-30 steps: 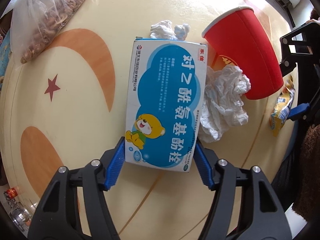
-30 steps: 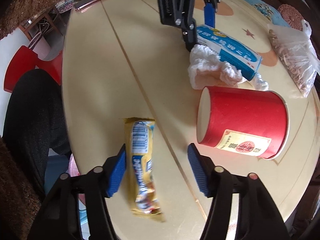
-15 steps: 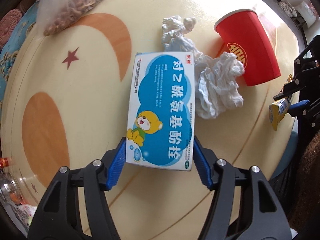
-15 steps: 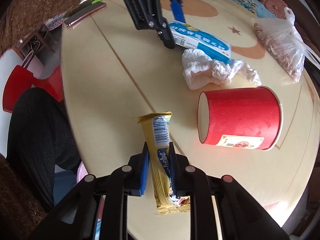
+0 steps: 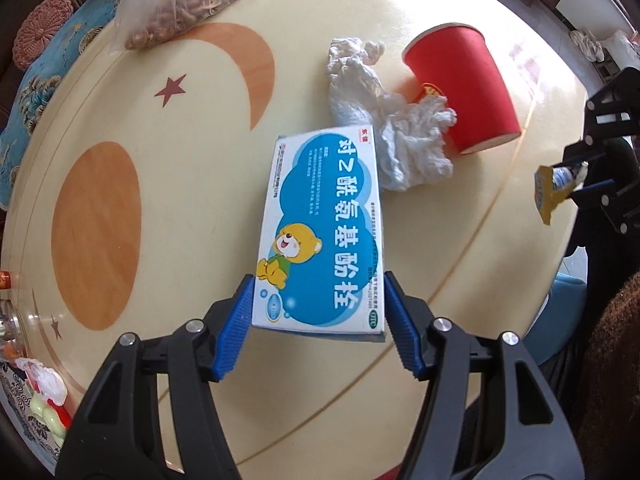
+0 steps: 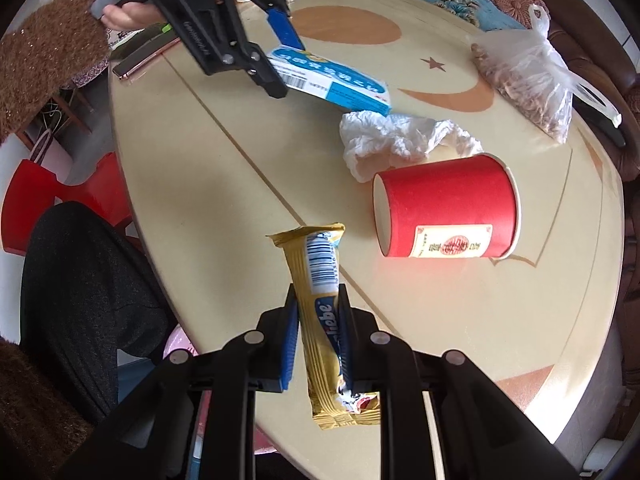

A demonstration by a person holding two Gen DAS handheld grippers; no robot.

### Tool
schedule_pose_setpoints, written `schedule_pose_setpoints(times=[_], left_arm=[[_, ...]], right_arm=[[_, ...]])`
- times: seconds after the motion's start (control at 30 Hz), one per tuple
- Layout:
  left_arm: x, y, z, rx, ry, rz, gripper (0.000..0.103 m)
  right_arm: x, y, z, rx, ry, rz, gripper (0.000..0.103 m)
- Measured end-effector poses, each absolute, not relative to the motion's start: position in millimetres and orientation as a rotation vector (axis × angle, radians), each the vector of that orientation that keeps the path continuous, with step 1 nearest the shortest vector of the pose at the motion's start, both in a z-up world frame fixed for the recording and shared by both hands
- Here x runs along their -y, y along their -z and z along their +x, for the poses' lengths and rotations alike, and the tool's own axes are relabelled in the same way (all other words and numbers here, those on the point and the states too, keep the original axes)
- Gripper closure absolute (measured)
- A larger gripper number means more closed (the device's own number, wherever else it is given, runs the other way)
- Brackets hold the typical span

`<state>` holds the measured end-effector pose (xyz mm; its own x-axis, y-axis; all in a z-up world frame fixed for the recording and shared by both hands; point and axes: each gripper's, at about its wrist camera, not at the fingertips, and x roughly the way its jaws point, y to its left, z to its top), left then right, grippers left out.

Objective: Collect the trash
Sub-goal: 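Carry the medicine box and candy bar with both tools over the pink bin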

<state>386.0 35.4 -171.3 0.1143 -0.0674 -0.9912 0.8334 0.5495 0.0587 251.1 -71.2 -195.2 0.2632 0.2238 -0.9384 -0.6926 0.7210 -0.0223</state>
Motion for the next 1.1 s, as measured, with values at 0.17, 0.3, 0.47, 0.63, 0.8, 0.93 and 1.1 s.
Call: schedule_pose_setpoints(times=[0.17, 0.3, 0.47, 0.63, 0.8, 0.93, 1.1], left_arm=[[-43.2, 161.7, 375.0, -1.286, 0.739, 0.738, 0.042], [-40.9, 154.9, 358.0, -1.247, 0.742, 0.759, 0.042], [-38.3, 138.7, 329.7, -1.200, 0.766, 0.788, 0.042], [-32.5, 120.4, 288.2, -1.171, 0.815, 0.820, 0.082], [-11.7, 124.7, 259.9, -1.169, 0.903, 0.833, 0.082], [-5.8, 126.8, 270.4, -1.179, 0.880, 0.755, 0.083], [5.6, 116.8, 244.3, -1.159, 0.866, 0.875, 0.083]], right_arm=[[72.5, 189.3, 245.9, -1.137, -0.644, -0.473, 0.085], [72.2, 188.0, 241.8, -1.136, -0.645, -0.469, 0.085], [71.2, 184.8, 235.1, -1.134, -0.653, -0.465, 0.085], [71.7, 176.8, 225.6, -1.121, -0.653, -0.458, 0.085], [77.1, 171.5, 212.4, -1.119, -0.644, -0.433, 0.085], [82.1, 166.8, 201.7, -1.109, -0.633, -0.407, 0.085], [93.3, 149.2, 189.0, -1.079, -0.606, -0.401, 0.085]])
